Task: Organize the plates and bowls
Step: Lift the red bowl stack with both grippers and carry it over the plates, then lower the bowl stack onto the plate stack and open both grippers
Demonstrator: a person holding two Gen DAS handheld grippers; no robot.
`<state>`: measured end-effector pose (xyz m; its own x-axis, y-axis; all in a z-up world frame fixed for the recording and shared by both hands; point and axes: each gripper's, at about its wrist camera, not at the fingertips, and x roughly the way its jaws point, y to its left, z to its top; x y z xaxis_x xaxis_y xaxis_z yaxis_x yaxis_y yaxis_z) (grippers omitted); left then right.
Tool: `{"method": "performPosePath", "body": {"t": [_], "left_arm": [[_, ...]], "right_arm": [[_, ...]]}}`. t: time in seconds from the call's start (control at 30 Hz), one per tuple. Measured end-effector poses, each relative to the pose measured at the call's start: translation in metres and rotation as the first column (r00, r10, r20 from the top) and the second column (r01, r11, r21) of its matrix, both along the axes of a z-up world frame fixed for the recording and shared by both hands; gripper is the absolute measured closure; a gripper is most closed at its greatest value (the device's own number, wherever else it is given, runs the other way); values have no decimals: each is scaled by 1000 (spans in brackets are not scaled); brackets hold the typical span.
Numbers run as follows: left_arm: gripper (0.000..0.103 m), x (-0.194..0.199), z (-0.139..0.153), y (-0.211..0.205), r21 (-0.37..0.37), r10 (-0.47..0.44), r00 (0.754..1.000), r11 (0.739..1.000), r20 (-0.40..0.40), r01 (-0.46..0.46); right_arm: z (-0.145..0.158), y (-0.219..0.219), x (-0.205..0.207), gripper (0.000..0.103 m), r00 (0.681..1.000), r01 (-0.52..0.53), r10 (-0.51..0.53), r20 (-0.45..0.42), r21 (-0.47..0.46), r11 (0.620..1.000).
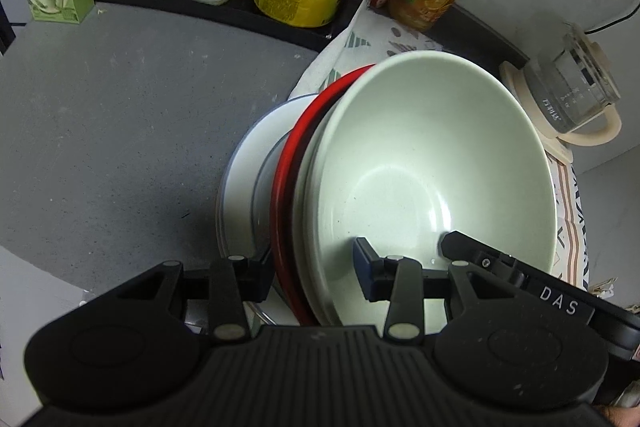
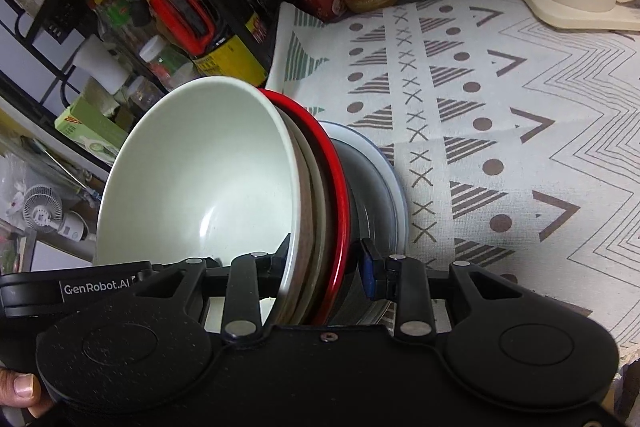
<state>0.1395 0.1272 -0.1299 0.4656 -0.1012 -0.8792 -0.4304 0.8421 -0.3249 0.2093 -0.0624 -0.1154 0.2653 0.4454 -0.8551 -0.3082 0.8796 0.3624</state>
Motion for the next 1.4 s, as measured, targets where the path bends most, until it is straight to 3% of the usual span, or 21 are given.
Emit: {"method": "performPosePath", "body": {"t": [0.5,0.67,0.9,1.13,1.2,1.3,1.4], "left_arm": [[63,14,-17,2,-24,-24,999,999,-24,23],[63,16,-18,4,-36,-24,999,999,-46,22],[59,15,1,-1,40,-10,1000,999,-7,10],[46,15,23,-13,113,4,999,994,33,-8],[38,14,28,-18,137,7,999,990,48,-13],[29,8,36,-26,158,14,998,987,69,-25],[27,-1,44,-36,160,14,995,987,98,-30]], "right_arm": [[-11,-3,3,70,999,28,-28,-23,-21,999],[-7,-3,-1,61,1000,29,-29,-2,-4,1000],[16,-17,-5,60,997,39,-42,58,53,998],[39,-42,-20,46,990,66,-73,124,59,996],[45,-50,-27,42,986,72,-81,148,62,995],[55,-64,-37,28,979,92,-102,176,65,994],[67,-78,-48,19,974,104,-115,197,68,992]]}}
